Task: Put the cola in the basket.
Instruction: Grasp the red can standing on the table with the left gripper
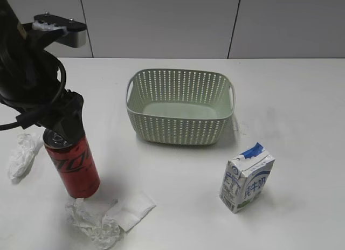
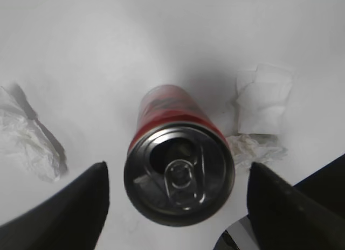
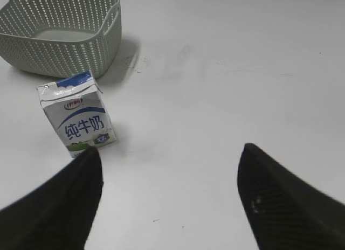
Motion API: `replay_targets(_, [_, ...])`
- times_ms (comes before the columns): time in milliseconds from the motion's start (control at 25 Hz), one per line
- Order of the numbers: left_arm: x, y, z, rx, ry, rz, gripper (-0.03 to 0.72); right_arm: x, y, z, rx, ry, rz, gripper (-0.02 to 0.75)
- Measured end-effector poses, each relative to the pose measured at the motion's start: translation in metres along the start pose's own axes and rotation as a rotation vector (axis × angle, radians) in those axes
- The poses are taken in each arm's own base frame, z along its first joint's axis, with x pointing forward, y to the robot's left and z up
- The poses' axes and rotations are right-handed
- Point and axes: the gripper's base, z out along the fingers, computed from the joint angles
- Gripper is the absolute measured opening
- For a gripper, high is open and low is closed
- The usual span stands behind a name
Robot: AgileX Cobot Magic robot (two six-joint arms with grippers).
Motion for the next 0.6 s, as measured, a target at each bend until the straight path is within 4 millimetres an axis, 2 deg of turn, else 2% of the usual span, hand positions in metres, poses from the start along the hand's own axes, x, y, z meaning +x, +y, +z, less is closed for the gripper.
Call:
replay_targets(360, [-0.006, 0.003, 0.02, 0.007, 0.057, -0.008, 0.599, 0.0, 0.0, 0.0, 0.0, 0.0, 0.0, 0.59])
replay_targets(600, [-0.009, 0.004, 0.027, 0.006, 0.061, -0.011, 0.595, 0.0, 0.0, 0.0, 0.0, 0.0, 0.001, 0.59])
